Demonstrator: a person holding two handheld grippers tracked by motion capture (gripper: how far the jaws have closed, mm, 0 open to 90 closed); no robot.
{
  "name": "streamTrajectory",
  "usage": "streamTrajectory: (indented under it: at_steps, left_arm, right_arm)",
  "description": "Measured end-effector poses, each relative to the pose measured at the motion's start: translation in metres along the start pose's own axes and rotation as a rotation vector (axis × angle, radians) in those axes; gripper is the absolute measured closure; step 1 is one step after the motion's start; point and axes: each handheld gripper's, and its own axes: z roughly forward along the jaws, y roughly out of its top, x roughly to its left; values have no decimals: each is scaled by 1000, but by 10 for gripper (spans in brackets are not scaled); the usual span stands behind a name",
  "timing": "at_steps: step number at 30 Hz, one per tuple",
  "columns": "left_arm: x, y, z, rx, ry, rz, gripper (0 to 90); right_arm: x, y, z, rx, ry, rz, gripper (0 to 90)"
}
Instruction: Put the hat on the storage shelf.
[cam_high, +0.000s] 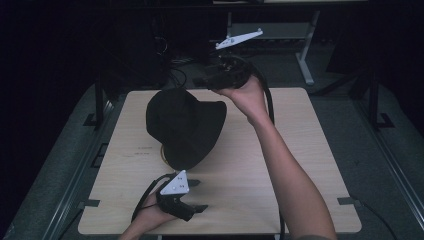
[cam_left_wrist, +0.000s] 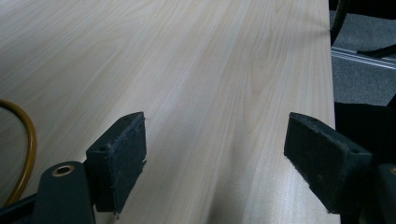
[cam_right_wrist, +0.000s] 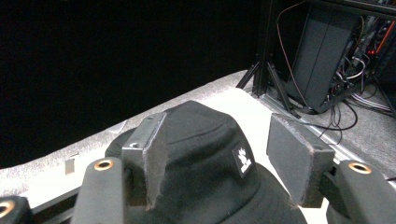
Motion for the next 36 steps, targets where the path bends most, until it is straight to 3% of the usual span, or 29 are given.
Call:
streamTrajectory:
  at_steps: [22,36]
  left_arm:
    - [0,0,-2,-18,1,-9,203]
    - [-1,0,-1,-24,-1,-11,203]
  right_arm:
    - [-18,-37,-51,-28,-61,62,340]
    - [-28,-70,-82,-32,-103,112,320]
